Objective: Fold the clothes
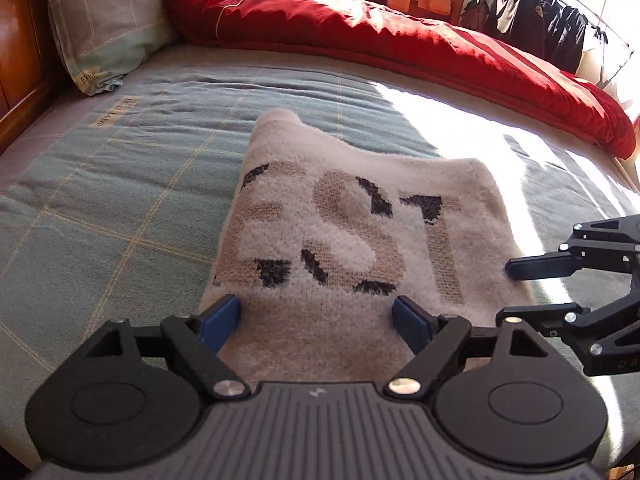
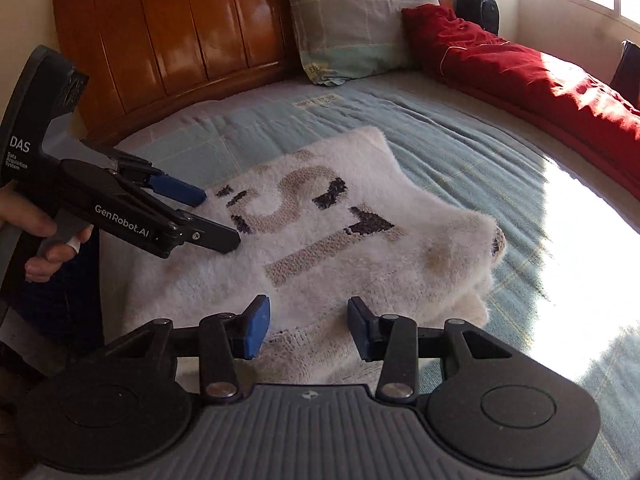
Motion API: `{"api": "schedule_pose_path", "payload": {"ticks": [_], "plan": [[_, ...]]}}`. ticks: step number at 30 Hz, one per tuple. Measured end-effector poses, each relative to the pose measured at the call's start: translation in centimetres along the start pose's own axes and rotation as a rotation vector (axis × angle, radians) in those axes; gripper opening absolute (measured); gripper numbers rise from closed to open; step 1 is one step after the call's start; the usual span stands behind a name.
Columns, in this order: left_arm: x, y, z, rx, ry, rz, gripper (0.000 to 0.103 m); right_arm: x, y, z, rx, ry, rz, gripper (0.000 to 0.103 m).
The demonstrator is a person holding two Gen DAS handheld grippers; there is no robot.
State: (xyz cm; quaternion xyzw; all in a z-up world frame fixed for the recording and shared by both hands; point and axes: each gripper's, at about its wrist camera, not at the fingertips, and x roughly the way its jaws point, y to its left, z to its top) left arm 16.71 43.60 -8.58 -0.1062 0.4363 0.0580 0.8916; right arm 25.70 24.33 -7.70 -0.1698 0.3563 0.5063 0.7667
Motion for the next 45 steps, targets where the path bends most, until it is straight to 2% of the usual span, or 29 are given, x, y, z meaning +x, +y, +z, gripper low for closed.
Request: {"api": "schedule_pose_path", "payload": {"ticks": [4,9,11,14,16,18,20,23,25,29,32,35,38,42,44,45], "plan": [[1.2,1.4,-0.5,-0.050,0.014,-0.039,0.102,0.6,0.1,-0.9,-0.035,0.006,-0.010,0.049],[0.2,1.5,-0.9,-0.082,-0.018,-0.042,0.099,-1.0,1.4,-0.1,-0.052,-0.017,-0.043,0.048],[-0.9,1.3,-1.0,-0.085,-0.029,-0.037,0.096,-2.8,2.6,0.3,-0.069,-0.077,0.002,0.048],[-3.0,0.4,-1.2,-0.066,-0.070,-0.043,0.096,-4.3,5.4,0.2,-0.177,-0.120,0.073,0.048],[-4.4,-0.4,-1.3,-0.058,-0.103,-0.095,0.096,-4.1,7.3,-0.4,-0.269,-0.103,0.103,0.048],[-5.1,-1.3,-1.6,-0.046,-0.116,-0.158,0.096,-3.3,8.2,-1.3,-0.319,-0.058,0.086,0.048],[-4.9,-2.0,-2.0,-0.032,-0.107,-0.185,0.096,-2.7,8.0,-2.5,-0.316,-0.019,0.076,0.048],[-2.5,-1.8,-2.5,-0.038,-0.029,-0.106,0.094,-2.4,7.4,-3.7,-0.268,0.023,0.073,0.048],[-1.3,-0.7,-3.0,-0.061,-0.016,-0.078,0.094,-2.5,7.3,-4.1,-0.243,0.031,0.075,0.048],[-1.9,-0.5,-2.7,-0.082,-0.032,-0.071,0.094,-3.0,7.0,-3.8,-0.202,0.031,0.083,0.048],[-3.7,-1.0,-2.5,-0.065,-0.076,-0.087,0.094,-4.3,6.6,-2.7,-0.198,-0.030,0.056,0.049],[-4.6,-1.3,-1.8,-0.058,-0.124,-0.121,0.094,-5.1,5.9,-1.4,-0.209,-0.096,0.003,0.053],[-3.5,-1.3,-0.6,-0.060,-0.126,-0.119,0.094,-3.9,4.7,0.1,-0.208,-0.101,-0.042,0.056],[-1.9,-1.1,0.1,-0.055,-0.098,-0.092,0.094,-0.9,3.3,0.6,-0.158,-0.012,-0.047,0.061],[-1.3,-1.1,0.3,-0.048,-0.088,-0.079,0.094,0.2,3.1,0.3,-0.147,0.031,-0.032,0.069],[-1.0,-1.0,0.3,-0.045,-0.082,-0.073,0.094,0.3,3.1,0.1,-0.148,0.035,-0.024,0.076]]}}
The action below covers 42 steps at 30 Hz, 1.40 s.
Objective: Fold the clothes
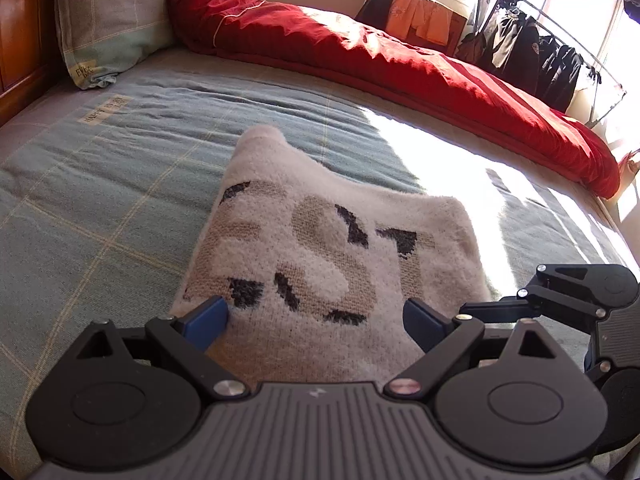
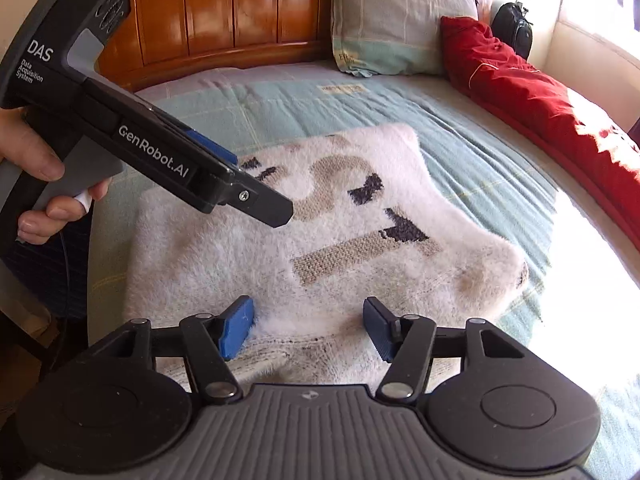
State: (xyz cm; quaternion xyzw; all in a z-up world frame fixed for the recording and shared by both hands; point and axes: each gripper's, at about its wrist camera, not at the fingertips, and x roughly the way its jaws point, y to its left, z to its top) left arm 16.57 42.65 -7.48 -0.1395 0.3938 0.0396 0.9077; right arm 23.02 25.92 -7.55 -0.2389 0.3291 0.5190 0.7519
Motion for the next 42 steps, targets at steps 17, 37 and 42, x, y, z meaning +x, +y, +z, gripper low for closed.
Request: {"api": "schedule_pose_path", "payload": {"ticks": [17,37,42], "plan": [[0.2,0.5,0.1,-0.010,0.010,-0.008,0.094,1.1,-0.6,-0.4,0.122,0.028,0.079,0.103],[-5.5,-3.2,-0.5,0.014,-0.070,0.013,0.094,-3.5,0.0,-0.7,0.156,0.082,0.048,0.103],[-7.7,-7.5,-2.5,0.095,-0.102,-0.018,0.095,-8.4,0.0,-4.2,0.131,0.088,-0.010,0.103]]}}
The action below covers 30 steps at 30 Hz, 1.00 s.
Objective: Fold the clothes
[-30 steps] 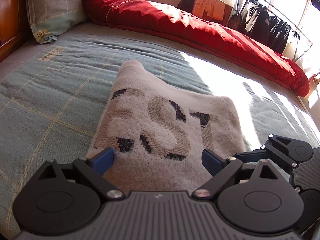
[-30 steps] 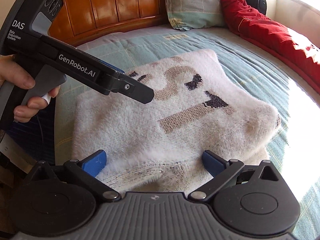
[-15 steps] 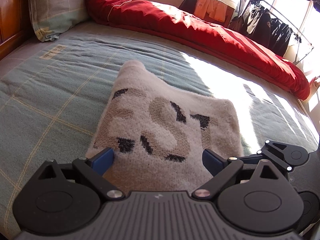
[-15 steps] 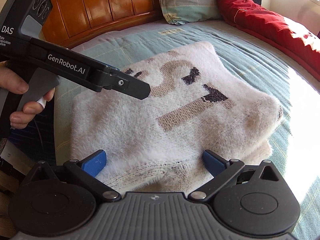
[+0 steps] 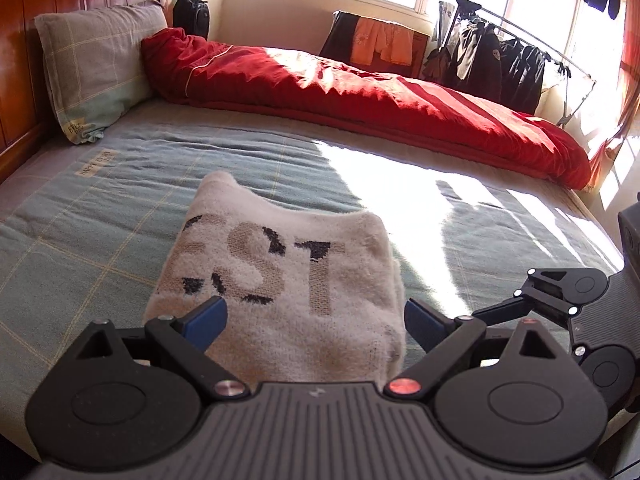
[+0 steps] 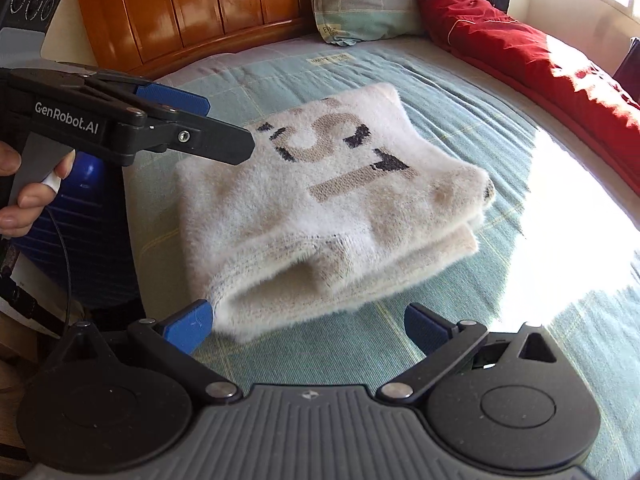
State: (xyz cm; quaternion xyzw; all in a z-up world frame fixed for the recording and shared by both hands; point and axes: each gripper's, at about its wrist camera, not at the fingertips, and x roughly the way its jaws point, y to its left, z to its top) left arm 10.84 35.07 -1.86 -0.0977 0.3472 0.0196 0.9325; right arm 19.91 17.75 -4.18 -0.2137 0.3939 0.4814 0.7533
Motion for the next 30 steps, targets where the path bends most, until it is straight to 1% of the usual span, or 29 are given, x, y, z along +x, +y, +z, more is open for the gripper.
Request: {"api": "schedule_pose_path", "payload": {"ticks": [3,6,11,13,14,16,19,21,24,25,28,30], "plan": [[0.0,-2.6,-1.8,0.012,0.003,-0.016,0.095,-2.5,-0.9,-2.8,0.026,0.000,-0.053,0.103],[0.9,-4.3,-3.9,0.002,0.028,-0.017,0.095,-4.7,-1.8,-4.9,0.074,-0.012,-0.093,0.103],[3.4,-4.8,-6.6,-0.071,0.096,-0.055,0.095,-7.2,-2.8,-6.7,0.171,-0.048,-0.091,0.103],[4.4,-4.6,-7.1,-0.111,0.133,-0.050,0.094,-7.7,-2.9,-6.8,0.183,-0.063,-0.093,0.103],[4.6,-4.6,-7.2,-0.119,0.139,-0.046,0.094,-8.0,-3.0,-6.8,0.188,-0.076,-0.098,0.103],[3.9,-5.0,-6.7,-0.106,0.128,-0.042,0.094,-8.4,-3.1,-6.7,0.191,-0.091,-0.105,0.103],[2.3,-5.7,-5.3,-0.063,0.061,-0.047,0.094,-8.9,-3.4,-6.8,0.206,-0.113,-0.125,0.103],[2.2,-6.1,-4.1,-0.025,0.027,-0.046,0.094,-8.9,-3.9,-7.1,0.232,-0.115,-0.121,0.103],[3.7,-6.7,-1.8,0.031,0.010,-0.032,0.094,-8.7,-4.7,-7.8,0.289,-0.110,-0.116,0.103],[4.5,-6.7,-1.1,0.035,0.012,-0.033,0.094,-8.7,-4.9,-8.1,0.306,-0.107,-0.115,0.103],[7.6,-6.7,0.5,0.031,0.032,-0.043,0.094,-8.6,-5.3,-8.8,0.332,-0.092,-0.118,0.103],[9.8,-6.6,0.9,0.030,0.066,-0.031,0.094,-8.6,-5.6,-9.1,0.342,-0.085,-0.124,0.103]]}}
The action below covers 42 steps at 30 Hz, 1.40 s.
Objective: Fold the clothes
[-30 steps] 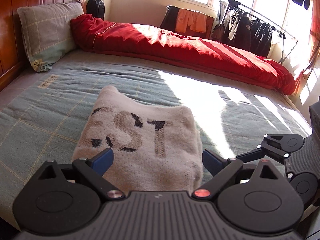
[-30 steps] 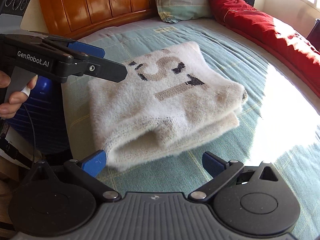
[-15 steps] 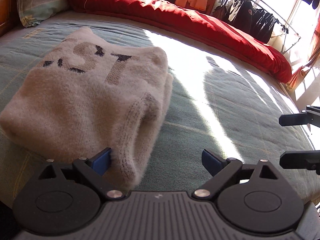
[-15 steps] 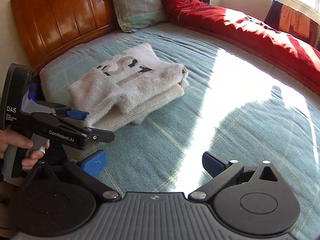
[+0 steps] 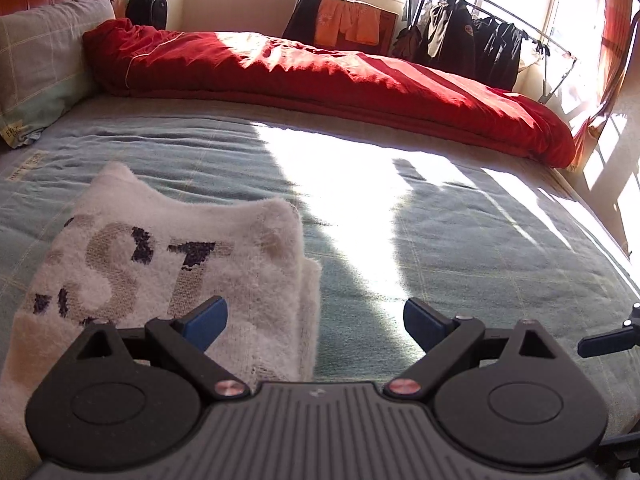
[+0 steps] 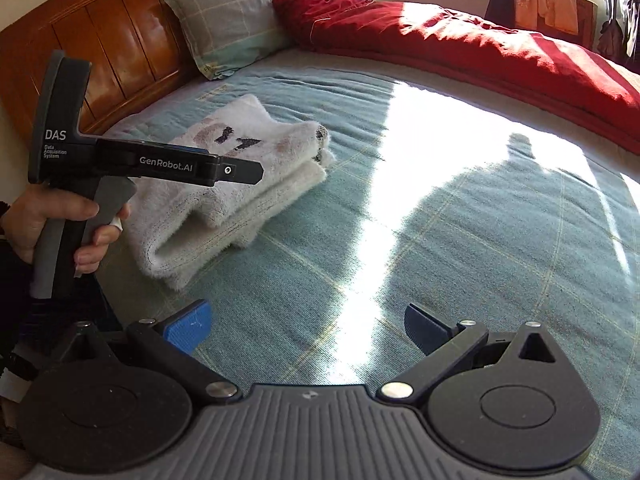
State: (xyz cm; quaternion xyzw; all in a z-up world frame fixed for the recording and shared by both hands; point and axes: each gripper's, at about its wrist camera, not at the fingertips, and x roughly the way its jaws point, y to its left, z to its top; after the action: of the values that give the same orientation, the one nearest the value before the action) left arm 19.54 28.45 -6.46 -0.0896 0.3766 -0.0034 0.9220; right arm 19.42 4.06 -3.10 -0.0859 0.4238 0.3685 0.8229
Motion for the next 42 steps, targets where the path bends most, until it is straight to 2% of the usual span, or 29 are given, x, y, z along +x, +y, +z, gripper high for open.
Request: {"api": "schedule_pose_path", "payload": {"ticks": [4,8,11,15,19,21,25,28,31,38,42], "plan": [[3.2,0.6,-0.8,-0.017,0.076,0.037,0.094,0.0,-0.7,-0.2,0.017,0.010,-0.012,0.103],[2.5,0.4,-1.5,0.008,0.071,0.055,0.095,0.1,-1.0,-0.1,0.038,0.007,-0.015,0.103],[0.2,0.1,-1.5,0.006,0.033,0.129,0.095,0.0,-0.8,0.0,0.043,0.005,-0.012,0.103],[-3.7,-0.8,-1.9,0.054,-0.029,0.231,0.097,0.0,-0.4,0.0,0.044,0.008,-0.001,0.103],[-8.0,-2.3,-2.9,0.065,-0.080,0.255,0.098,-0.3,0.6,-0.3,0.027,0.007,0.004,0.103],[-10.0,-3.2,-3.4,0.042,-0.103,0.257,0.100,-0.4,1.2,-0.5,0.021,0.006,0.004,0.103],[-14.3,-4.7,-4.7,-0.022,-0.189,0.322,0.102,-0.9,2.2,-0.9,0.027,0.006,0.010,0.103],[-17.1,-5.7,-5.6,-0.036,-0.250,0.429,0.102,-1.7,3.1,-1.4,0.023,-0.003,0.021,0.103],[-19.2,-6.8,-6.2,-0.021,-0.279,0.536,0.102,-2.9,4.0,-1.7,0.017,-0.024,0.035,0.103],[-22.0,-6.9,-8.1,-0.180,-0.120,0.485,0.102,-5.4,6.2,-1.8,0.021,-0.036,0.068,0.103],[-23.0,-6.9,-9.3,-0.207,-0.073,0.511,0.102,-6.7,7.1,-1.6,0.040,-0.038,0.090,0.103]]}}
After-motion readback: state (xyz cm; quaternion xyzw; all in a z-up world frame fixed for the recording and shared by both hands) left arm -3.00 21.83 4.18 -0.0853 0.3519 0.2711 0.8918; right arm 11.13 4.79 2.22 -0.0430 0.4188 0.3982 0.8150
